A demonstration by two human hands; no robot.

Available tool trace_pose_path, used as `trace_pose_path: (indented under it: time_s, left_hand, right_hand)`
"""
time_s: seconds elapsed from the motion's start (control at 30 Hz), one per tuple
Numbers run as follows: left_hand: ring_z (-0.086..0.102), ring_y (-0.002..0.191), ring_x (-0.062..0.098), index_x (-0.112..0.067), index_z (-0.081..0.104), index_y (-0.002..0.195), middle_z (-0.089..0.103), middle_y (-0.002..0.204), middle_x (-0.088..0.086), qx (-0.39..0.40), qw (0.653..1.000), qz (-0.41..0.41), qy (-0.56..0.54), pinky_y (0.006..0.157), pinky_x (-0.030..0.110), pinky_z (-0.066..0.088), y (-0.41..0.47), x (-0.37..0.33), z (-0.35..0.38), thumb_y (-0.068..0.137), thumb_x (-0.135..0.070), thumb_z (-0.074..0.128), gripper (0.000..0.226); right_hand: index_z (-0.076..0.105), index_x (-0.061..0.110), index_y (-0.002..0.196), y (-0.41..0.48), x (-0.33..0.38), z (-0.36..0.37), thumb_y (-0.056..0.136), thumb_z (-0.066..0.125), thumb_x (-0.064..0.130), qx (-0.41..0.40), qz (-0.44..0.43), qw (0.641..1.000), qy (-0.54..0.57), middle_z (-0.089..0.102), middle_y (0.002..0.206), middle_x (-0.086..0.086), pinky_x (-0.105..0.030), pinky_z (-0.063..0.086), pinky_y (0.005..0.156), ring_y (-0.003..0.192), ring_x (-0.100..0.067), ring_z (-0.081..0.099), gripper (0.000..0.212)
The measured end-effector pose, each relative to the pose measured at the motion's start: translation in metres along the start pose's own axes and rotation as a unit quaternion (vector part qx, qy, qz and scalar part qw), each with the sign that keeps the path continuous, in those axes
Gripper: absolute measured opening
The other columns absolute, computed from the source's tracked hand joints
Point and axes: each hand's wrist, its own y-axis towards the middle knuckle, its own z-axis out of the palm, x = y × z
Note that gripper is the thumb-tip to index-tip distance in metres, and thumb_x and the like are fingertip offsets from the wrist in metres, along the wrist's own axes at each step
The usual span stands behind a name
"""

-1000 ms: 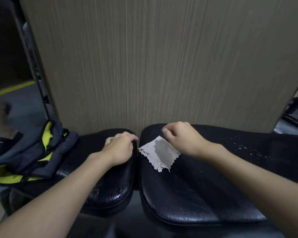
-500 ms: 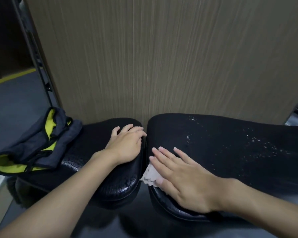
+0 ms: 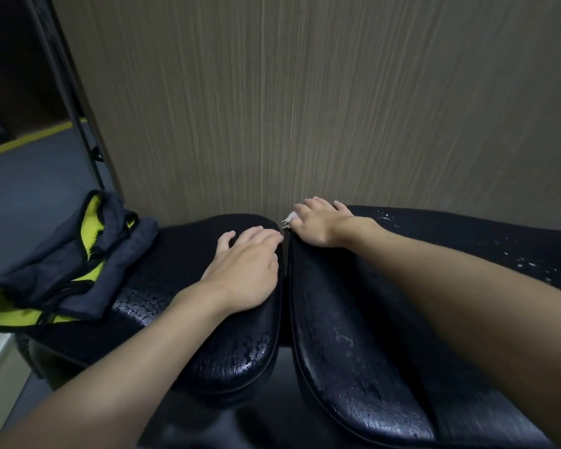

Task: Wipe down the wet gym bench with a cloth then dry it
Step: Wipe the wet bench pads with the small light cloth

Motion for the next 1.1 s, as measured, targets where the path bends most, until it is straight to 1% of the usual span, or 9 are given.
trace_pose_path:
  time_s: [0.17,0.37,0.53,0.67,0.73,0.8,0.93,1.03,1.1]
  left_hand:
    - [0.007,0.148,0.006,-0.024,0.029,0.151,0.024,0.159,-0.013,0.001,1.0,-0.001,-0.001,0.12,0.043,0.0,0.0,-0.001,-0.001,0.103,-0.02,0.025,0.048]
    - [0.009,0.148,0.006,-0.028,0.034,0.148,0.026,0.158,-0.015,0.002,1.0,-0.003,-0.001,0.12,0.042,0.002,-0.003,-0.005,-0.005,0.103,-0.021,0.028,0.046]
    - [0.009,0.149,0.01,-0.033,0.035,0.147,0.03,0.157,-0.015,0.015,1.0,0.004,0.001,0.12,0.046,0.002,-0.008,-0.009,-0.009,0.103,-0.034,0.029,0.045]
    - [0.007,0.15,0.016,-0.037,0.036,0.147,0.035,0.154,-0.017,0.042,0.999,0.012,0.008,0.119,0.052,0.001,-0.012,-0.016,-0.012,0.101,-0.043,0.032,0.046]
    - [0.006,0.151,0.018,-0.036,0.035,0.147,0.035,0.154,-0.016,0.049,0.999,0.011,0.01,0.119,0.053,0.0,-0.013,-0.018,-0.013,0.101,-0.044,0.034,0.047]
    - [0.006,0.151,0.02,-0.034,0.034,0.147,0.036,0.154,-0.014,0.051,0.999,0.006,0.008,0.118,0.056,0.0,-0.012,-0.02,-0.013,0.1,-0.045,0.034,0.049]
    - [0.007,0.151,0.026,-0.03,0.033,0.146,0.033,0.156,-0.008,0.042,0.999,-0.015,0.02,0.116,0.061,0.001,-0.01,-0.031,-0.006,0.1,-0.048,0.028,0.05]
    - [0.005,0.151,0.026,-0.029,0.028,0.148,0.029,0.157,-0.009,0.036,0.999,-0.008,0.039,0.116,0.062,0.002,-0.008,-0.032,-0.002,0.101,-0.044,0.023,0.049]
    - [0.004,0.151,0.024,-0.028,0.026,0.149,0.029,0.158,-0.009,0.035,0.999,-0.003,0.036,0.116,0.061,0.002,-0.008,-0.028,-0.002,0.102,-0.039,0.021,0.048]
  right_hand:
    - [0.006,0.018,0.158,-0.024,0.003,0.009,0.102,0.016,0.047,0.002,-0.012,1.0,-0.022,-0.006,0.167,-0.002,-0.045,-0.005,0.122,0.152,-0.016,-0.009,0.064]
    - [0.002,0.016,0.158,-0.114,0.009,0.02,0.103,0.014,0.048,-0.01,-0.079,0.996,-0.035,-0.009,0.166,-0.004,-0.045,-0.004,0.123,0.152,-0.016,-0.012,0.065]
    - [0.0,0.017,0.158,-0.194,0.013,0.028,0.087,-0.009,0.057,-0.03,-0.128,0.99,-0.05,-0.01,0.166,-0.002,-0.041,-0.006,0.123,0.151,-0.014,-0.014,0.082]
    - [0.001,0.017,0.158,-0.235,0.013,0.032,0.1,0.007,0.051,-0.017,-0.142,0.988,-0.062,-0.011,0.166,-0.002,-0.044,-0.008,0.122,0.151,-0.013,-0.017,0.068]
    - [0.014,0.014,0.158,-0.246,0.009,0.033,0.103,0.014,0.05,-0.057,-0.156,0.982,-0.086,0.001,0.167,-0.007,-0.055,0.001,0.121,0.153,-0.02,-0.007,0.065]
    - [0.032,0.009,0.153,-0.254,0.013,0.035,0.102,0.02,0.051,-0.097,-0.144,0.98,-0.095,0.02,0.163,-0.014,-0.061,0.016,0.117,0.152,-0.028,0.013,0.067]
    - [0.034,0.004,0.151,-0.254,0.027,0.046,0.103,0.008,0.052,-0.104,-0.089,0.99,-0.043,0.031,0.159,-0.016,-0.051,0.026,0.117,0.148,-0.031,0.027,0.073]
    - [0.004,0.012,0.158,-0.229,0.021,0.039,0.096,-0.01,0.056,-0.048,-0.091,0.995,-0.02,-0.006,0.166,-0.008,-0.043,-0.003,0.123,0.153,-0.021,-0.008,0.078]
    - [-0.005,0.016,0.158,-0.202,0.012,0.032,0.097,-0.004,0.055,-0.026,-0.088,0.996,-0.018,-0.015,0.165,-0.002,-0.041,-0.011,0.122,0.151,-0.016,-0.017,0.072]
